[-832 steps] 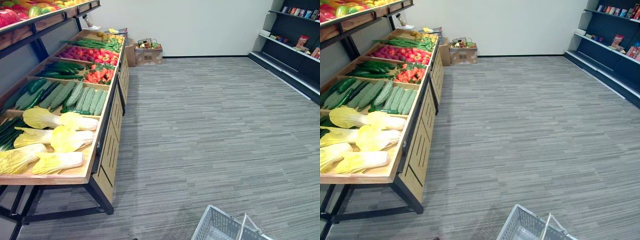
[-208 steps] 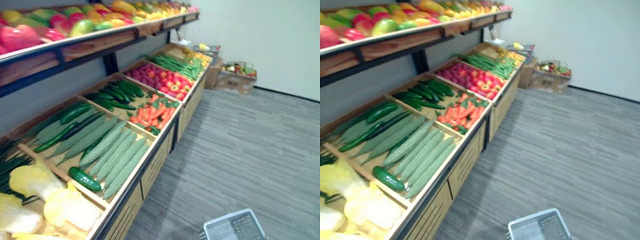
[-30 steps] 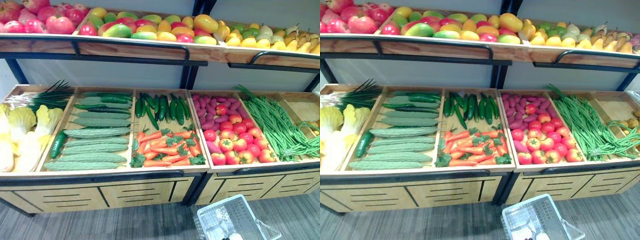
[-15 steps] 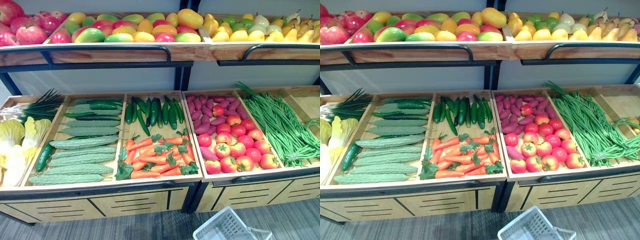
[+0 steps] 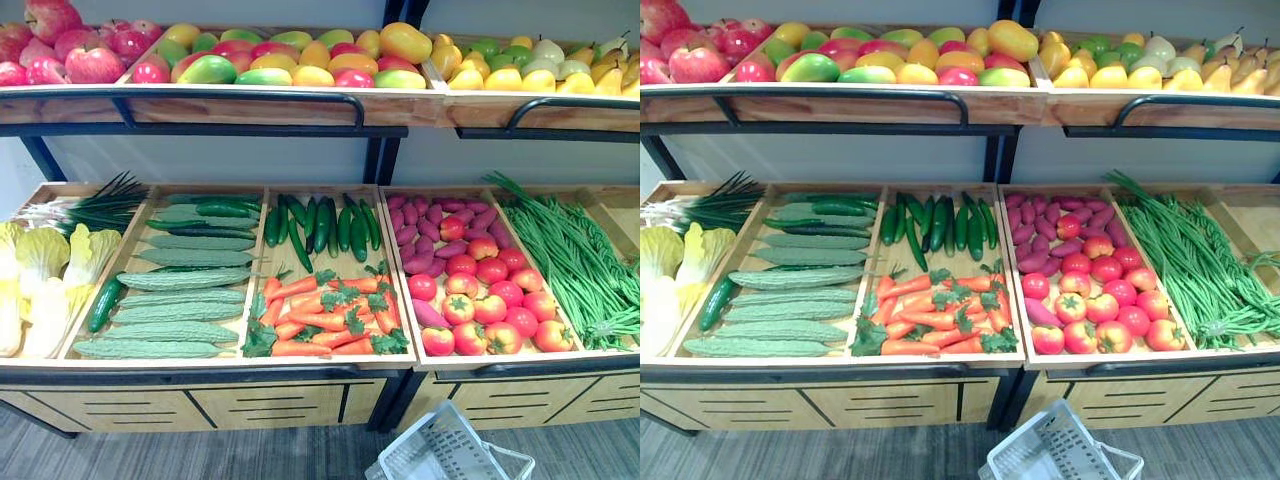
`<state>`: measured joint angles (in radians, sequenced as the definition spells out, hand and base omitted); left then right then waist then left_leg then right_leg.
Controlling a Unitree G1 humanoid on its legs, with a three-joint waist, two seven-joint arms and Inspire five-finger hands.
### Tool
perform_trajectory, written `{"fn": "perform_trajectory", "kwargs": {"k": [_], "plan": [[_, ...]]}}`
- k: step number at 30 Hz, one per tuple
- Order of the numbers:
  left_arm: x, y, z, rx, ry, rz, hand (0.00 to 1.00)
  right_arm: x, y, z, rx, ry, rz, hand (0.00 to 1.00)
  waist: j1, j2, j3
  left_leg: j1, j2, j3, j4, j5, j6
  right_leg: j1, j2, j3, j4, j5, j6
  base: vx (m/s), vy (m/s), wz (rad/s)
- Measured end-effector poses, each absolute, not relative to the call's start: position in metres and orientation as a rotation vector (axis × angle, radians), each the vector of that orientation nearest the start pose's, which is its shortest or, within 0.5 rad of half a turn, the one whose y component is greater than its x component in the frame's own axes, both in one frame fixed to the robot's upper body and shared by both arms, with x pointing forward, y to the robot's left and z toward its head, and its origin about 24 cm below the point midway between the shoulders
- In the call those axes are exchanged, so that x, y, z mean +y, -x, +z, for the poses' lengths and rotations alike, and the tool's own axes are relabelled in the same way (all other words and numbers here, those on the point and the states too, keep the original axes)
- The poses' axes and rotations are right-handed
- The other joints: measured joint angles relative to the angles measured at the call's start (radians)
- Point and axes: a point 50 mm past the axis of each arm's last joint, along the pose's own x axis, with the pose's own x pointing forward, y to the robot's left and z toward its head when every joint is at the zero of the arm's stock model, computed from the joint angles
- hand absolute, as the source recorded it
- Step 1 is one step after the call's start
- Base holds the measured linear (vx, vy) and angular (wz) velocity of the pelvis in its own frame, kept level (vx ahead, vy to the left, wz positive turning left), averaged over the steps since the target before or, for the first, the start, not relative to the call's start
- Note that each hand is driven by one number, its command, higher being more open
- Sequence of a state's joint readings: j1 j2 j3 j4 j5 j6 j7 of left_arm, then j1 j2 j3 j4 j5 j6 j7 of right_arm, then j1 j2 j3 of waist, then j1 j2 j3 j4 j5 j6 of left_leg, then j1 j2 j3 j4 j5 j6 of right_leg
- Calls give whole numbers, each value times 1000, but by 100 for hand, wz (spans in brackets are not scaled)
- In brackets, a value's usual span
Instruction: Pick vegetable in the basket
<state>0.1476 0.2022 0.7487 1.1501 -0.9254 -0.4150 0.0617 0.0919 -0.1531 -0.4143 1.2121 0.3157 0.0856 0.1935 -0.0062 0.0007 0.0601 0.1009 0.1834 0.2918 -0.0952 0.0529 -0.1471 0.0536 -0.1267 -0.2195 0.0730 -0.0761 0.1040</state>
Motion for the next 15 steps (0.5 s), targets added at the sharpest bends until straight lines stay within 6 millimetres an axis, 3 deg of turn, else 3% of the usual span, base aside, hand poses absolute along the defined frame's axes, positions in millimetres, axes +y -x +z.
{"fn": "perform_trajectory", "kwargs": {"k": [5, 9, 13, 15], "plan": [[360, -35, -95, 192, 593, 1510, 100, -235, -47, -167, 1187, -525, -494, 0, 9, 1, -2, -1, 0, 8, 0, -6, -1, 2, 0, 2, -4, 0, 0, -1, 4, -1], [376, -89, -55, 52, 458, 1344, 100, -232, -47, -167, 1184, -522, -479, 0, 27, 1, -4, 4, 0, 25, 0, -13, -4, 3, 1, 15, -9, 0, 0, 11, 21, -10], [370, -139, -17, 12, 251, 1071, 100, -229, -52, -167, 1184, -500, -440, 0, 28, 0, -5, 18, 0, 51, 0, -13, -4, 4, 3, 29, -13, 0, 0, 31, 15, -11], [353, -169, 2, 9, 84, 856, 100, -228, -55, -166, 1181, -489, -420, 0, 29, 3, -9, 23, 0, 65, 0, -13, -4, 4, 5, 39, -16, 1, -1, 12, 7, -14]]}}
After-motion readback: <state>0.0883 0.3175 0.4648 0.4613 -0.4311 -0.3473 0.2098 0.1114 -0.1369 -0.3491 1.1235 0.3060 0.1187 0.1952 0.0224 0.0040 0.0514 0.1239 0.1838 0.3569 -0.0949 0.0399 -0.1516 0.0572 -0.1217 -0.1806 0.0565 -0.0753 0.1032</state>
